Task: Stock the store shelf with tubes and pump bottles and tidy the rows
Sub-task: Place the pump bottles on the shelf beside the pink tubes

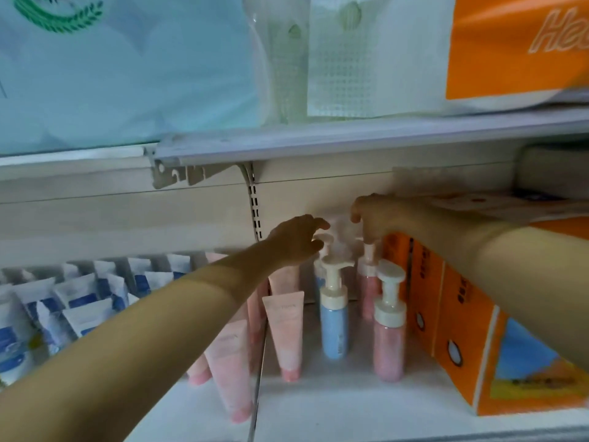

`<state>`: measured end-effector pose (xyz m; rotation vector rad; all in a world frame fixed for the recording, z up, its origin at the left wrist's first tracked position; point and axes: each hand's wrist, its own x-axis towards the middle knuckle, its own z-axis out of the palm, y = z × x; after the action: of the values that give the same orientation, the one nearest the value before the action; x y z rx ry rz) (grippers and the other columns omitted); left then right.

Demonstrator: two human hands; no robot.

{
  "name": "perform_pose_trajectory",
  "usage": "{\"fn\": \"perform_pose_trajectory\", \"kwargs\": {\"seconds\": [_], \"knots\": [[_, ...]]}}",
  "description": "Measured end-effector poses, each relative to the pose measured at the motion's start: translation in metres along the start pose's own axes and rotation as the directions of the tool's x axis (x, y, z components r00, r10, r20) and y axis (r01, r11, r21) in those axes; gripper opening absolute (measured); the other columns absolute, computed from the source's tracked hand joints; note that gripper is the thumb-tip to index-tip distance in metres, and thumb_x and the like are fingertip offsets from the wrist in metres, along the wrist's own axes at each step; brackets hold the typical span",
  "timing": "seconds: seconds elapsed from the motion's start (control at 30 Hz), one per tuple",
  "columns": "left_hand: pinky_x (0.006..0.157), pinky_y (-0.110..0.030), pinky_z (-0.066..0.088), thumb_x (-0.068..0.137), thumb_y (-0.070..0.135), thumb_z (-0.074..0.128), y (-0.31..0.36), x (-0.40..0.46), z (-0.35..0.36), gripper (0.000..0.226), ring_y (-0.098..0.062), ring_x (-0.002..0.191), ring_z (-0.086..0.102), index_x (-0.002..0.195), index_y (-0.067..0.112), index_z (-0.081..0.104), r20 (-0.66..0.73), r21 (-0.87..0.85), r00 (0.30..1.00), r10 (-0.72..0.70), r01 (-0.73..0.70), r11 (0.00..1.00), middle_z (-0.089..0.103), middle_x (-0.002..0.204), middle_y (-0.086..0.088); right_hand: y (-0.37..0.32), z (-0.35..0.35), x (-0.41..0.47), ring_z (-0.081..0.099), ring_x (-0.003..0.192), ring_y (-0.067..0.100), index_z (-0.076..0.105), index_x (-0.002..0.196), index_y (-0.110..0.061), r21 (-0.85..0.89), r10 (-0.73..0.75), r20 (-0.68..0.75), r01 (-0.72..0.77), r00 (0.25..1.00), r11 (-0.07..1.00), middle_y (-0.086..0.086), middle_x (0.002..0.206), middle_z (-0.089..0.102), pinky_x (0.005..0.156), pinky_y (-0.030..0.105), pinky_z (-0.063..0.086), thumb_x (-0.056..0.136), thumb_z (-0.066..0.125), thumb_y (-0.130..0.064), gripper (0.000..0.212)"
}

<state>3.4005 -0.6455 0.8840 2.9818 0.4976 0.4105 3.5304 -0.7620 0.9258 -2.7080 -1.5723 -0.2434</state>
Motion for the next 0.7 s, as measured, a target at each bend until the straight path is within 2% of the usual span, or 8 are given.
{"fn": "perform_pose_trajectory", "kwargs": {"seconds": [0.1, 0.2, 0.37, 0.57, 0.7], "knots": [[0.106, -0.038, 0.040, 0.095, 0.027, 0.059, -0.004, 0.013, 0.002, 0.051, -0.023, 0.127, 0.050, 0.143, 0.020, 0.044, 0.034, -0.061, 0.999, 0.028, -0.026, 0.998, 0.050, 0.141, -0.006, 0.003, 0.006, 0.009, 0.063, 0.079, 0.023, 0.065, 0.111, -0.011, -0.020, 0.003, 0.018, -0.003, 1.000, 1.000, 0.008, 0.101, 0.066, 0.066, 0.027, 0.052, 0.079, 0.069, -0.005, 0.033], [0.103, -0.036, 0.043, 0.092, 0.029, 0.064, -0.008, 0.023, 0.004, 0.051, -0.021, 0.120, 0.055, 0.140, 0.020, 0.048, 0.071, -0.079, 0.996, 0.055, -0.050, 0.996, 0.056, 0.136, -0.007, 0.011, 0.016, 0.011, 0.065, 0.088, 0.022, 0.066, 0.114, -0.016, -0.005, 0.021, 0.057, -0.021, 0.998, 1.000, 0.004, 0.103, 0.067, 0.069, 0.028, 0.051, 0.078, 0.073, -0.009, 0.038], [0.102, -0.036, 0.043, 0.090, 0.029, 0.067, -0.014, 0.029, 0.013, 0.043, -0.021, 0.119, 0.054, 0.131, 0.024, 0.058, 0.045, -0.051, 0.995, 0.090, -0.088, 0.995, 0.056, 0.135, -0.002, 0.014, 0.029, 0.012, 0.060, 0.101, 0.021, 0.060, 0.126, -0.017, -0.084, -0.029, 0.079, 0.036, 0.996, 0.996, 0.004, 0.121, 0.061, 0.085, 0.033, 0.053, 0.081, 0.070, -0.010, 0.047], [0.099, -0.036, 0.045, 0.090, 0.028, 0.064, -0.017, 0.032, 0.018, 0.037, -0.021, 0.117, 0.054, 0.127, 0.024, 0.060, 0.000, -0.034, 0.997, 0.075, -0.075, 0.997, 0.058, 0.129, -0.002, 0.017, 0.033, 0.015, 0.063, 0.092, 0.020, 0.064, 0.117, -0.015, -0.064, -0.040, 0.054, 0.043, 0.998, 0.997, 0.005, 0.112, 0.065, 0.079, 0.032, 0.054, 0.083, 0.070, -0.013, 0.034], [0.098, -0.038, 0.045, 0.090, 0.028, 0.064, -0.016, 0.033, 0.020, 0.035, -0.021, 0.117, 0.054, 0.125, 0.025, 0.060, -0.027, -0.031, 0.999, 0.044, -0.044, 0.999, 0.058, 0.127, -0.001, 0.016, 0.033, 0.017, 0.063, 0.093, 0.021, 0.064, 0.117, -0.013, -0.045, -0.056, 0.035, 0.058, 0.998, 0.997, 0.006, 0.112, 0.064, 0.075, 0.029, 0.052, 0.084, 0.070, -0.014, 0.034]]}}
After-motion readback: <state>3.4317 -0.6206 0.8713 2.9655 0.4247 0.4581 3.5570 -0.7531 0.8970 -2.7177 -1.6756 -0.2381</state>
